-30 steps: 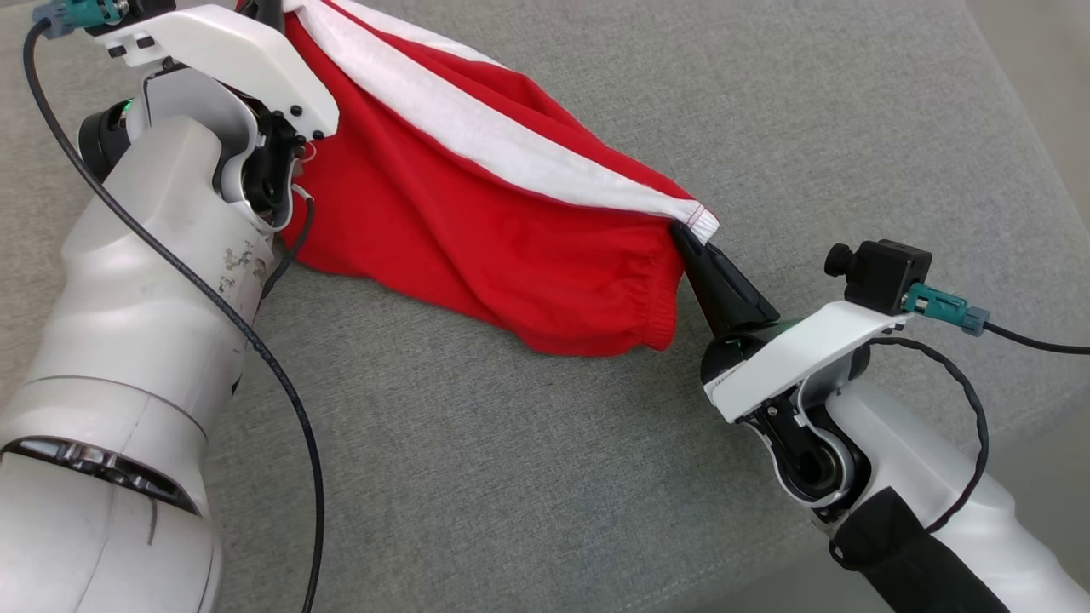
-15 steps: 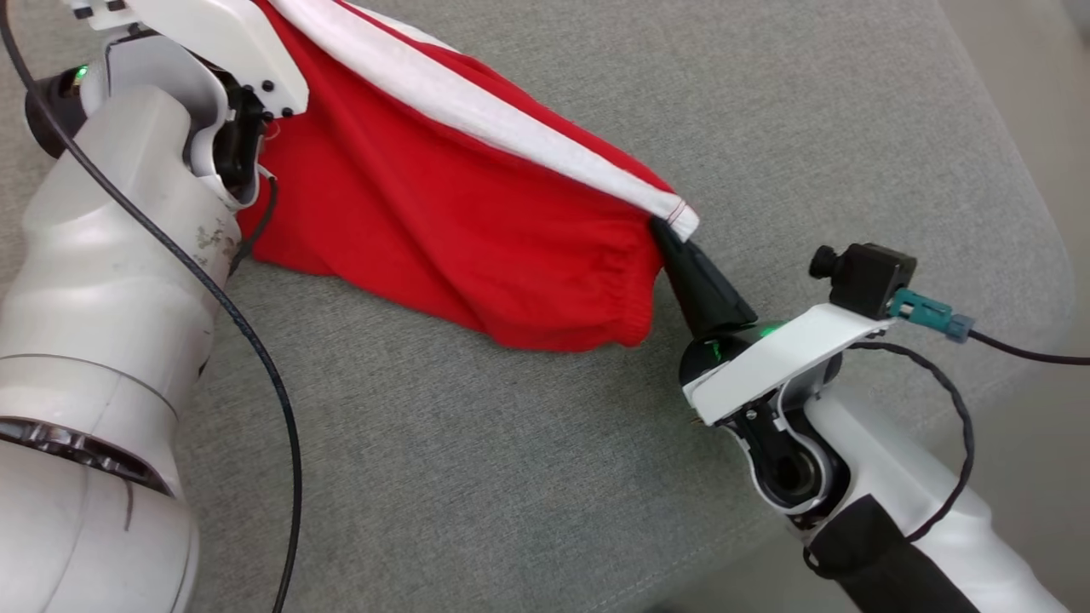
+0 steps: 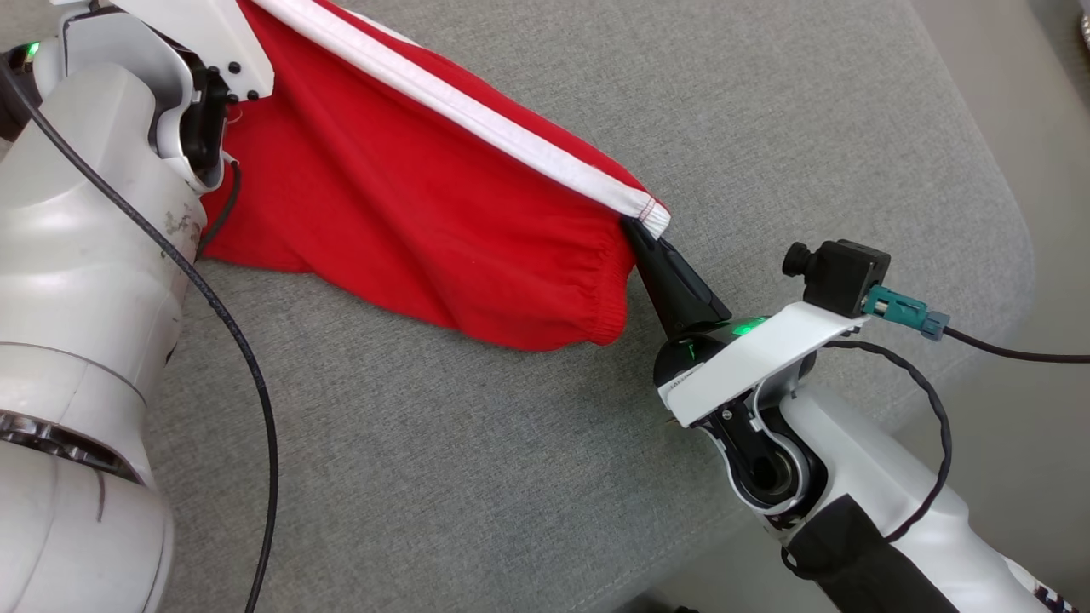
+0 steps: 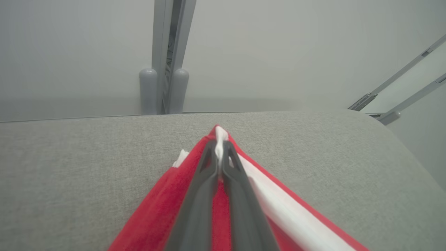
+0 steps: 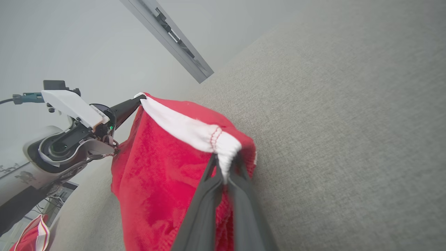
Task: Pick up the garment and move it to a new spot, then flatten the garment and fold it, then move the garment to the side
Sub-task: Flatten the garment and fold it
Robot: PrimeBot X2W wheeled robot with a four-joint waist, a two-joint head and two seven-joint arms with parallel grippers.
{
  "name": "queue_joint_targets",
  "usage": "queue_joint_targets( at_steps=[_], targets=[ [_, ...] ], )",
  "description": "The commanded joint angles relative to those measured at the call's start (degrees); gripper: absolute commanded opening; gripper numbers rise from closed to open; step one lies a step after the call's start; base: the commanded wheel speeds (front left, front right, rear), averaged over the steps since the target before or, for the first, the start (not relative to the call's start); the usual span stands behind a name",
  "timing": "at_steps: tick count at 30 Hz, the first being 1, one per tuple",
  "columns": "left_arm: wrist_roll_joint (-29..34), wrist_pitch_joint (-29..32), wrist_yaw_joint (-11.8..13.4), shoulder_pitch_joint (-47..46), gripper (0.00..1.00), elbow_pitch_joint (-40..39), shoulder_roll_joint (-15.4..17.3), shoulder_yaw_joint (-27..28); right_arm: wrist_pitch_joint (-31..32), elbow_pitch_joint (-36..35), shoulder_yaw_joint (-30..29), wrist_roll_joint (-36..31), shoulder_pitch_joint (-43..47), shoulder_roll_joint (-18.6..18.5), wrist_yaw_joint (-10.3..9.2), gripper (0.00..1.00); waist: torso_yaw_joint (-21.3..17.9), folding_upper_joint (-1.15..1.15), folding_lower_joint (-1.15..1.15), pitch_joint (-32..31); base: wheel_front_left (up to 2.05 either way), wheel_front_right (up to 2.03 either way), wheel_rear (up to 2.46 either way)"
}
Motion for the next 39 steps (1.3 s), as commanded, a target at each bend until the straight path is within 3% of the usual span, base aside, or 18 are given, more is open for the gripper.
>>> queue_joint_targets(
  at_steps=[1, 13, 14, 15, 27, 39],
  targets=[
    [0.46, 0.36, 0.42, -0.67, 0.0, 0.15, 0.69, -0.37, -0.36, 0.0, -0.23, -0.39, -0.39, 0.24, 0.01, 0.0, -0.44, 0.0, 0.0, 0.37, 0.0, 0.0, 0.0],
    [0.62, 0.73, 1.99, -0.5, 0.0, 0.26, 2.57, -0.84, -0.36, -0.23, -1.45, -1.21, -1.24, 1.87, 0.01, 0.0, -1.3, 0.0, 0.0, 2.0, 0.0, 0.0, 0.0],
    [1.01, -0.04, 2.58, -0.56, 0.6, 0.26, 2.74, -1.06, -0.36, 0.02, -2.3, -1.52, -0.99, 2.1, 0.01, 0.49, -1.15, 0.0, 0.0, 2.02, 0.0, 0.0, 0.0],
    [1.14, -0.36, 2.74, -0.5, 0.99, 0.27, 2.74, -1.13, -0.36, 0.15, -2.69, -1.69, -0.86, 2.23, 0.01, 1.0, -1.05, 0.0, 0.0, 1.96, 0.0, 0.0, 0.0],
    [0.15, -1.87, 2.42, 1.45, 1.0, 0.25, 1.58, -0.74, -0.36, 1.37, -3.43, -2.43, 0.19, 1.82, 0.01, 1.0, 0.28, 0.0, 0.0, -1.19, 0.0, 0.0, 0.0],
    [-2.12, -7.75, -1.8, 3.9, 1.0, -0.15, -1.67, 1.32, -0.36, 0.44, -9.81, -4.97, 2.14, -1.48, 0.01, 1.0, 5.4, 0.0, 0.0, -9.25, 0.0, 0.0, 0.0]
  ],
)
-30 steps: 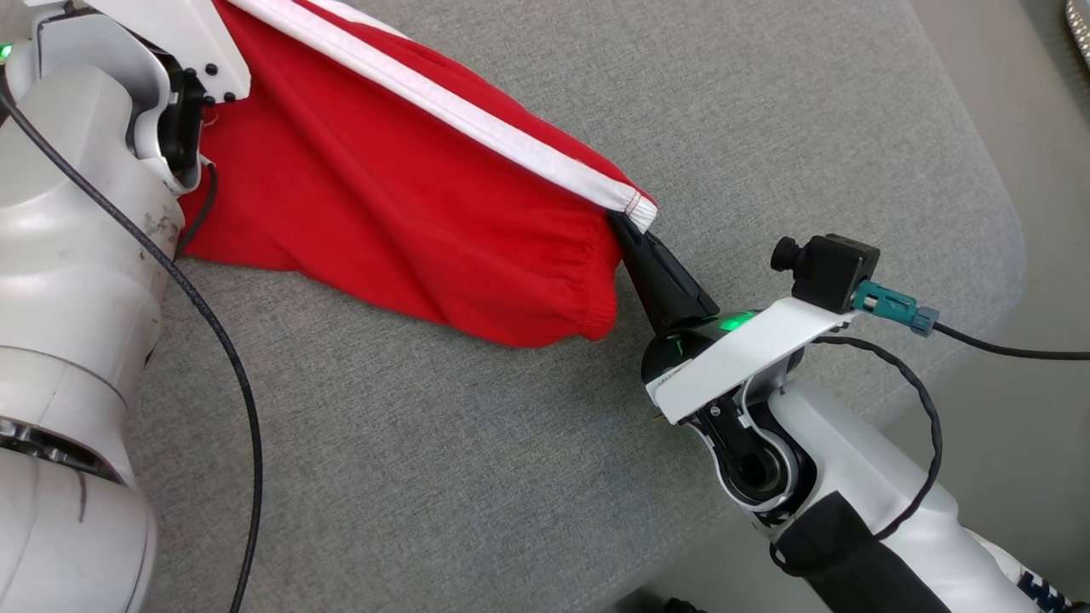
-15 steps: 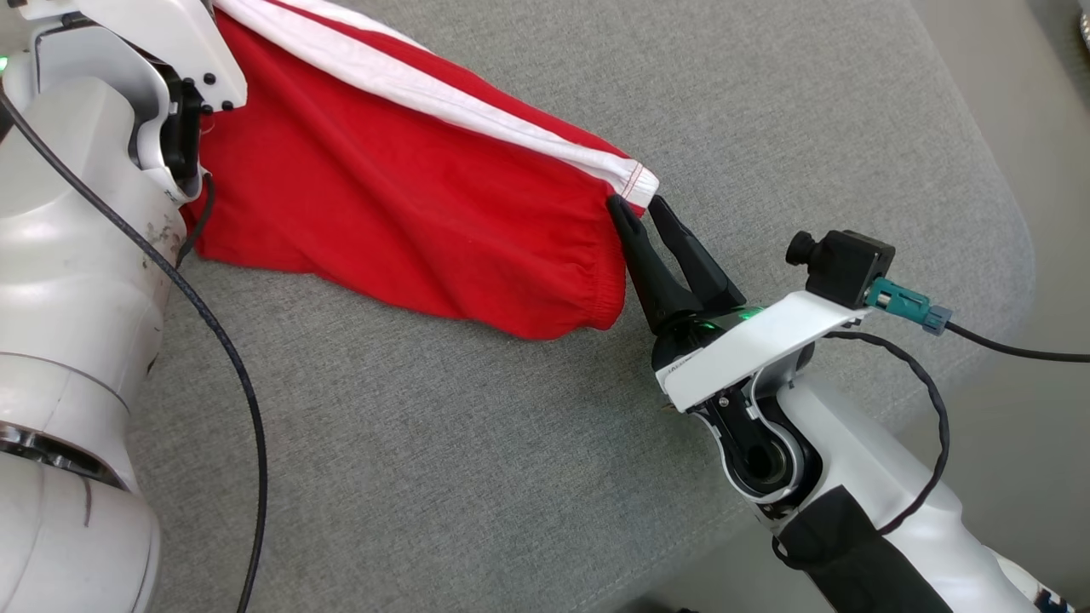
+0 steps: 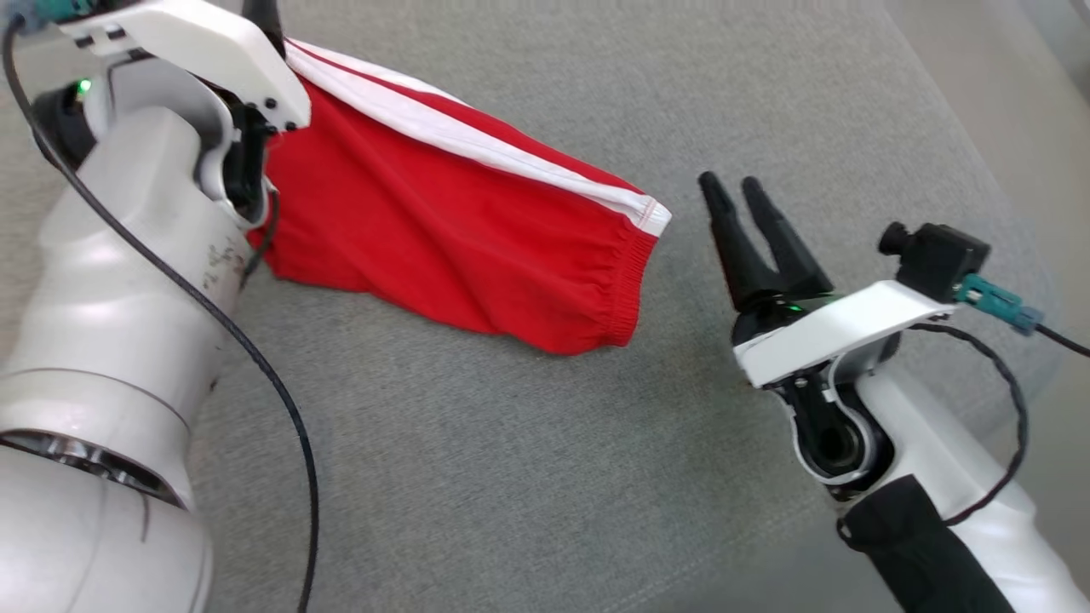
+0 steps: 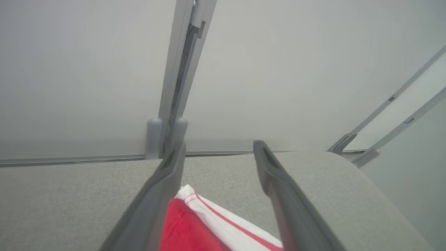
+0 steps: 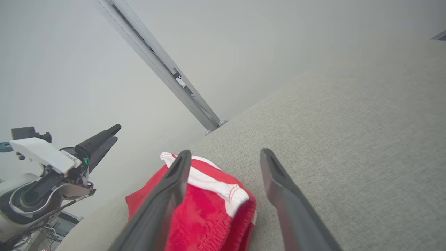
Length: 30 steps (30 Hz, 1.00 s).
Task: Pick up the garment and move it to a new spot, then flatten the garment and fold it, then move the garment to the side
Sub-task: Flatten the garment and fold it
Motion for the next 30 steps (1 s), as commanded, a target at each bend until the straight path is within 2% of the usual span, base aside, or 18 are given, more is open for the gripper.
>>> queue_joint_targets(
  at_steps=[1, 6, 11, 22, 30],
  targets=[
    [0.32, -0.66, -0.58, 1.37, 1.0, -0.17, -0.06, -0.02, -0.35, -0.37, -1.15, -0.77, 1.08, -0.88, 0.01, 1.0, 2.94, 0.0, 0.0, -3.03, 0.0, 0.0, 0.0],
    [2.11, -1.66, -1.83, 4.29, 1.0, -2.7, 0.07, 0.54, -0.24, -2.17, -5.28, -2.47, 3.83, -2.75, 0.01, 1.0, 7.26, 0.0, 0.0, -7.44, 0.0, 0.0, 0.0],
    [8.67, -1.66, -0.9, 11.2, 1.0, -13.13, 3.0, 5.02, -0.24, -5.12, -9.17, -4.88, 7.36, -3.94, 0.01, 1.0, 10.9, 0.0, 0.0, -11.62, 0.0, 0.0, 0.0],
    [28.19, -1.69, 2.8, 36.19, 1.0, -37.32, 7.28, 14.92, -0.23, -9.71, -15.52, -13.25, 16.07, -4.26, 0.01, 1.0, 16.56, 0.0, 0.0, -18.43, 0.0, 0.0, 0.0],
    [37.78, -1.7, 5.28, 52.45, 1.0, -51.88, 6.43, 21.05, -0.24, -11.23, -17.36, -18.03, 21.24, -3.49, 0.01, 1.0, 19.03, 0.0, 0.0, -20.86, 0.0, 0.0, 0.0]
  ],
)
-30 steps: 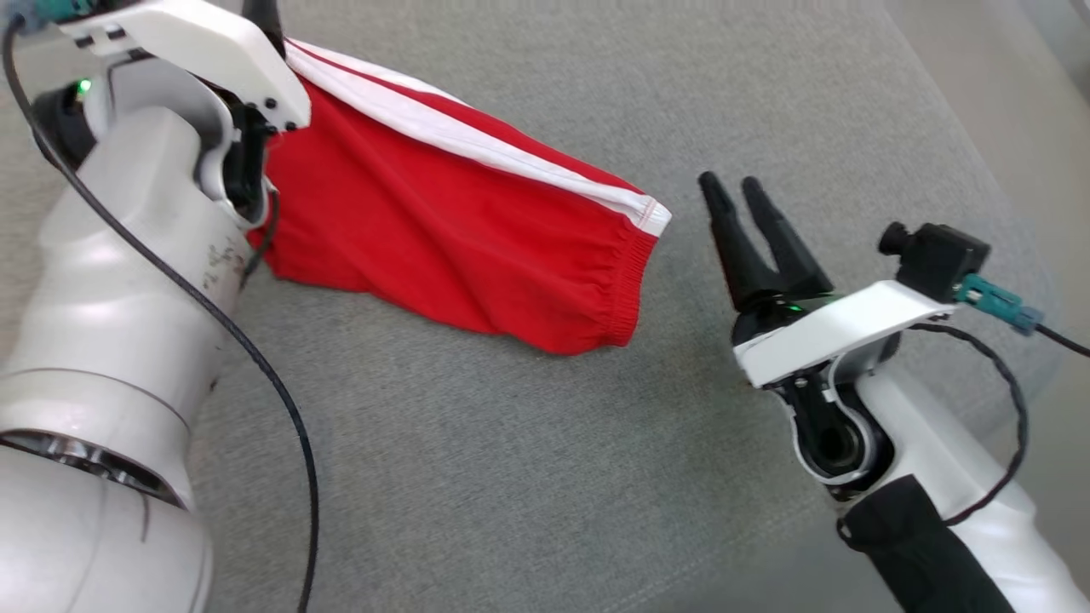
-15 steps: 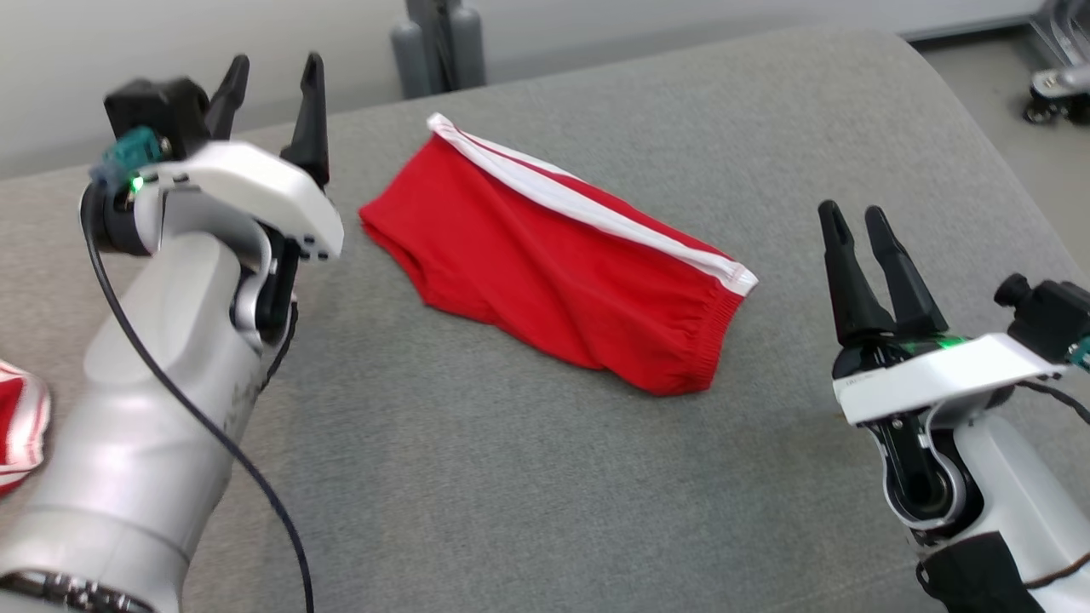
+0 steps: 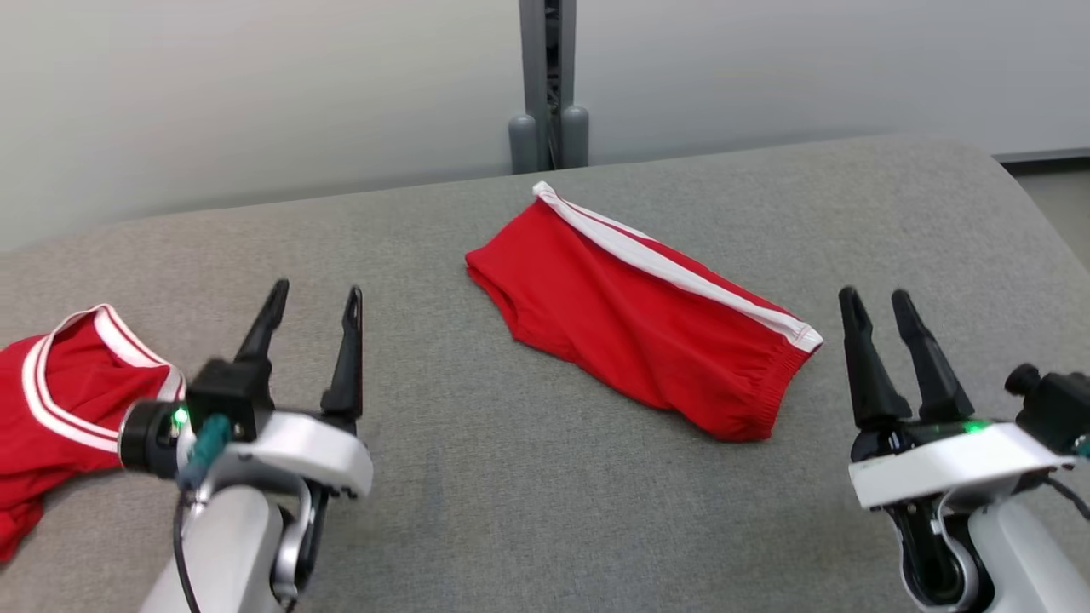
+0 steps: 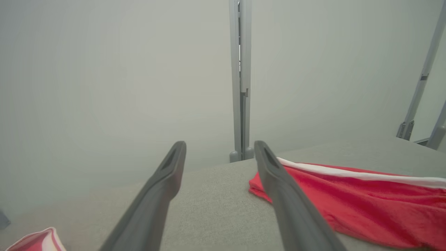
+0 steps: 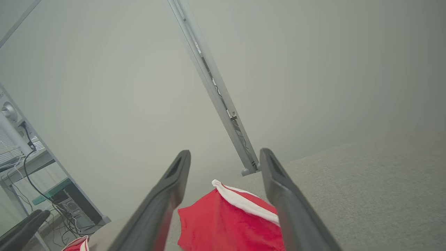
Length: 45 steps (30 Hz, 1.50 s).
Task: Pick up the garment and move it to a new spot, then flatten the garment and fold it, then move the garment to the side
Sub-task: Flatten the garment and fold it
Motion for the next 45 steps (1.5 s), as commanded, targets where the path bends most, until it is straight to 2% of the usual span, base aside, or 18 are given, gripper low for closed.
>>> queue_joint_targets(
  at_steps=[1, 8, 12, 21, 28, 35, 40, 45],
  targets=[
    [0.73, -0.19, 0.46, 0.95, 1.0, -0.81, -0.25, 0.57, -0.07, 0.04, -0.23, -0.66, 0.89, -0.27, 0.01, 1.0, 0.83, 0.0, 0.0, -0.79, 0.0, 0.0, 0.0],
    [8.47, -0.2, 1.5, 12.03, 1.0, -10.01, -4.4, 5.5, -0.07, 0.52, -1.46, -2.14, 5.14, 1.42, 0.01, 1.0, 1.79, 0.0, 0.0, -1.95, 0.0, 0.0, 0.0],
    [11.85, -0.2, 1.09, 16.06, 1.0, -12.73, -6.63, 7.38, -0.08, 0.87, -1.5, -4.16, 7.15, 2.05, 0.01, 1.0, 2.11, 0.0, 0.0, -2.14, 0.0, 0.0, 0.0],
    [18.75, -0.2, -0.01, 20.26, 1.0, -14.46, -8.31, 6.57, -0.07, 2.4, -0.55, -5.68, 8.61, 3.83, 0.01, 1.0, 2.0, 0.0, 0.0, -1.82, 0.0, 0.0, 0.0],
    [19.82, -0.21, 1.41, 21.57, 1.0, -16.66, -8.92, 6.87, -0.08, 3.02, -0.89, -4.95, 8.36, 4.25, 0.01, 1.0, 1.88, 0.0, 0.0, -1.74, 0.0, 0.0, 0.0],
    [19.69, -0.2, 0.88, 21.77, 1.0, -17.17, -9.14, 7.45, -0.08, 3.28, -0.87, -4.68, 8.21, 4.27, 0.01, 1.0, 1.87, 0.0, 0.0, -1.83, 0.0, 0.0, 0.0],
    [20.0, -0.2, 0.53, 21.91, 1.0, -16.93, -9.27, 7.46, 0.51, 5.51, -2.8, -1.3, 8.74, 5.04, 0.01, 1.0, 1.68, 0.0, 0.0, -1.78, 0.0, 0.0, 0.0],
    [20.04, -0.21, 0.18, 21.5, 1.0, -16.41, -9.39, 7.14, 4.99, 9.4, -4.99, 4.68, 7.52, 6.1, 0.01, 1.0, 1.58, 0.0, 0.0, -0.85, 0.0, 0.0, 0.0]
  ],
)
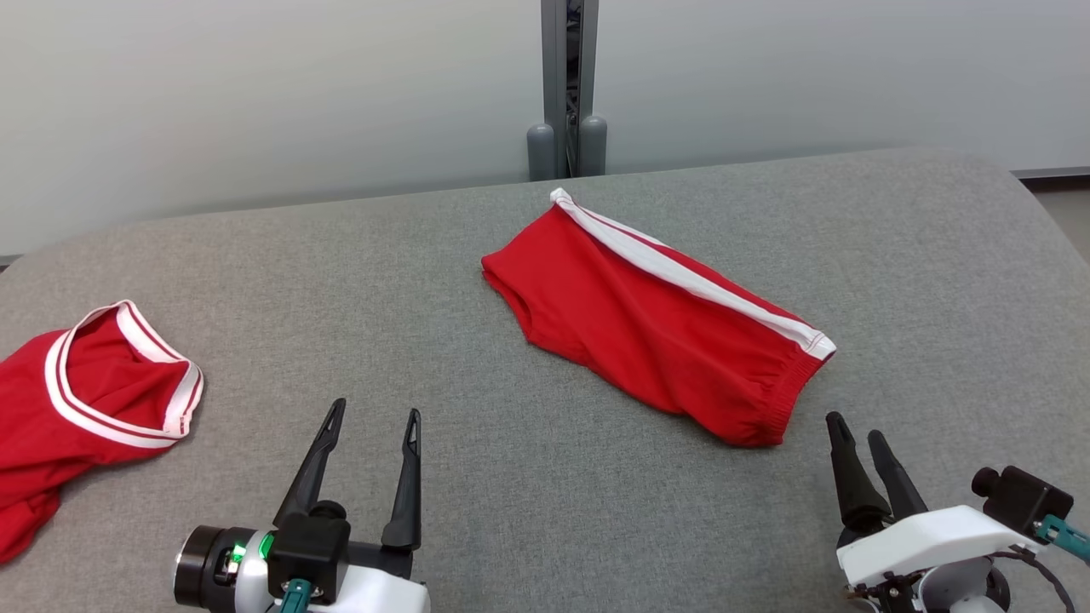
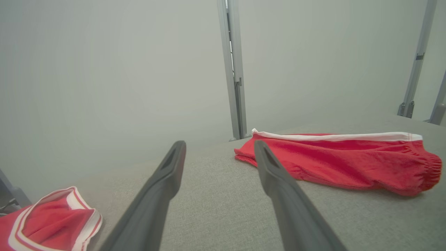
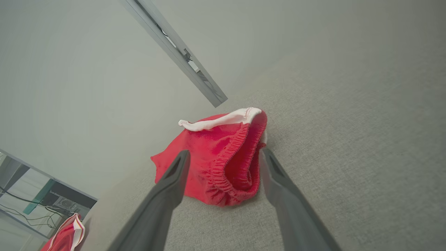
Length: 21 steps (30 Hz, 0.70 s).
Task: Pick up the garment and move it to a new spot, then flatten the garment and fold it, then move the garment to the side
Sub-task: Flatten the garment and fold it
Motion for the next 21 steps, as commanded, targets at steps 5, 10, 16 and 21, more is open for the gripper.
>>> queue_joint_targets(
  at_steps=[5, 10, 16, 21],
  targets=[
    [0.02, -0.19, -0.47, -0.95, 1.0, 0.7, 0.06, 0.03, 4.99, 2.54, -1.29, 4.26, -2.51, 0.17, 0.02, 1.0, -0.07, 0.0, 0.0, 1.66, 0.0, 0.0, 0.0],
    [0.31, -0.19, -0.72, -2.01, 1.0, 1.03, -0.03, -0.3, 8.58, 5.12, -3.03, 6.52, -5.89, 0.17, 0.02, 1.0, 0.34, 0.0, 0.0, 3.49, 0.0, 0.0, 0.0],
    [0.55, -0.19, -0.83, -3.47, 1.0, 1.28, -0.14, -0.87, 13.98, 8.64, -3.68, 8.11, -10.86, 0.05, 0.03, 1.0, 1.15, 0.0, 0.0, 5.97, 0.0, 0.0, 0.0],
    [0.69, -0.2, -0.86, -4.58, 1.0, 1.52, -0.17, -1.29, 16.45, 12.37, -4.05, 7.83, -14.29, 0.14, 0.03, 1.0, 2.15, 0.0, 0.0, 7.58, 0.0, 0.0, 0.0]
  ],
)
